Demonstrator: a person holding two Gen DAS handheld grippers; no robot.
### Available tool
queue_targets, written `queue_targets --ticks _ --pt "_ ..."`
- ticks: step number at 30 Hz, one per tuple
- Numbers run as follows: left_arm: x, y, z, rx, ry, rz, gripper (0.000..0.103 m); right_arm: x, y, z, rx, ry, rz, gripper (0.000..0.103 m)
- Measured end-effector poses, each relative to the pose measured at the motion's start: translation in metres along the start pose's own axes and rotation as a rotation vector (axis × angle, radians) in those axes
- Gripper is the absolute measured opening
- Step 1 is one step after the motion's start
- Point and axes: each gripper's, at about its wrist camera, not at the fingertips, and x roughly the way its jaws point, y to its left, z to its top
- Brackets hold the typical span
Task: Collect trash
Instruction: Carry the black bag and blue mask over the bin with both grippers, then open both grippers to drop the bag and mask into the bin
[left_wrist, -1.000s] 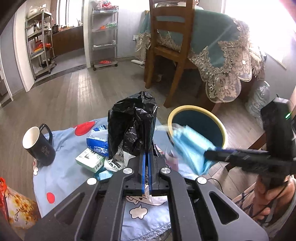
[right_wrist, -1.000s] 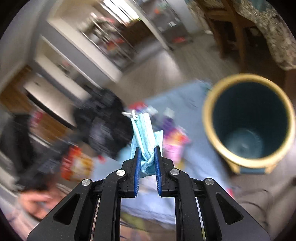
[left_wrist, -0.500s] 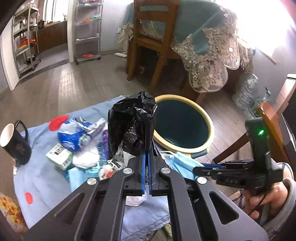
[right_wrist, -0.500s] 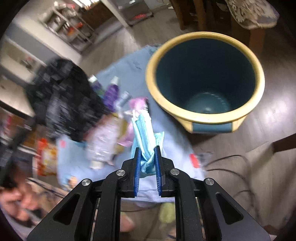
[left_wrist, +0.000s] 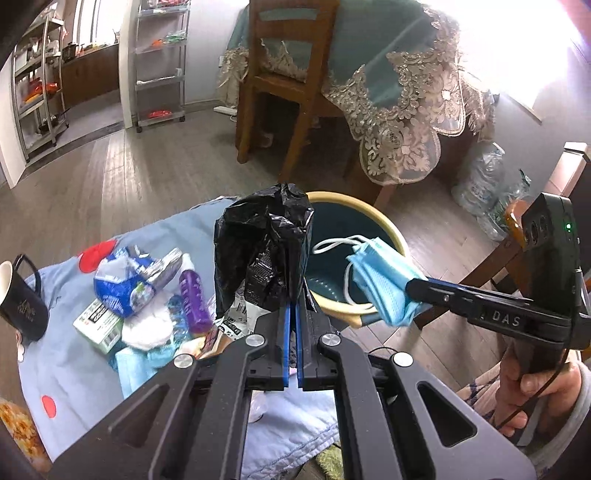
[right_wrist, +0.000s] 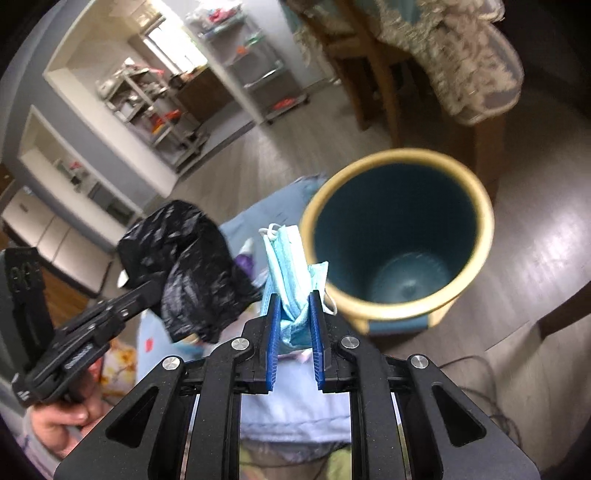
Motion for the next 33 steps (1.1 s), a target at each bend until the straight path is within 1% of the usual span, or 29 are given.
queue_targets --ticks 3,5,8,11,16,21,22,23,24,25,26,27,28,29,30,31,33 --pt "0.011 -0.006 0.009 -0.006 0.004 -0.022 0.001 0.002 -0.01 0.003 0.031 -0.014 -0.042 0.017" --pt "0.023 -0.013 0.016 -0.012 0.01 -0.05 0.001 0.007 -0.019 0.006 0.056 -0.013 -0.059 0.017" --pt "0.045 -0.026 0.027 -0.018 0.026 -0.093 0.001 0.013 -0.031 0.011 0.094 -0.022 -0.079 0.017" --pt "0.068 -0.035 0.037 -0.029 0.042 -0.12 0.001 0.015 -0.043 0.013 0.133 -0.03 -0.094 0.017" --pt "0.105 -0.047 0.048 -0.018 0.076 -0.132 0.002 0.025 -0.06 0.018 0.184 -0.024 -0.116 0.017" --pt "0.133 -0.051 0.049 -0.008 0.114 -0.133 0.003 0.041 -0.074 0.02 0.215 0.002 -0.141 0.017" --pt "0.136 -0.051 0.049 -0.011 0.12 -0.131 0.005 0.044 -0.077 0.021 0.226 0.005 -0.144 0.017" --pt "0.138 -0.05 0.049 -0.013 0.123 -0.134 0.012 0.046 -0.079 0.022 0.233 0.007 -0.145 0.018" --pt "0.14 -0.049 0.049 -0.02 0.124 -0.137 0.016 0.05 -0.083 0.024 0.244 0.013 -0.15 0.019" --pt "0.142 -0.047 0.049 -0.026 0.123 -0.139 0.029 0.052 -0.085 0.024 0.249 0.017 -0.154 0.023" --pt "0.142 -0.046 0.048 -0.031 0.12 -0.141 0.038 0.054 -0.086 0.024 0.256 0.02 -0.158 0.025" --pt "0.141 -0.045 0.048 -0.037 0.115 -0.144 0.042 0.056 -0.088 0.024 0.264 0.024 -0.162 0.029" --pt "0.139 -0.044 0.047 -0.041 0.107 -0.144 0.047 0.056 -0.089 0.025 0.268 0.024 -0.163 0.031" --pt "0.137 -0.043 0.047 -0.042 0.104 -0.141 0.05 0.056 -0.088 0.024 0.267 0.021 -0.163 0.032" --pt "0.135 -0.041 0.047 -0.043 0.1 -0.139 0.05 0.055 -0.086 0.025 0.262 0.018 -0.164 0.036" --pt "0.131 -0.039 0.047 -0.046 0.091 -0.138 0.051 0.055 -0.085 0.026 0.255 0.014 -0.167 0.042" --pt "0.122 -0.034 0.047 -0.051 0.078 -0.132 0.051 0.053 -0.081 0.028 0.241 0.003 -0.172 0.049"
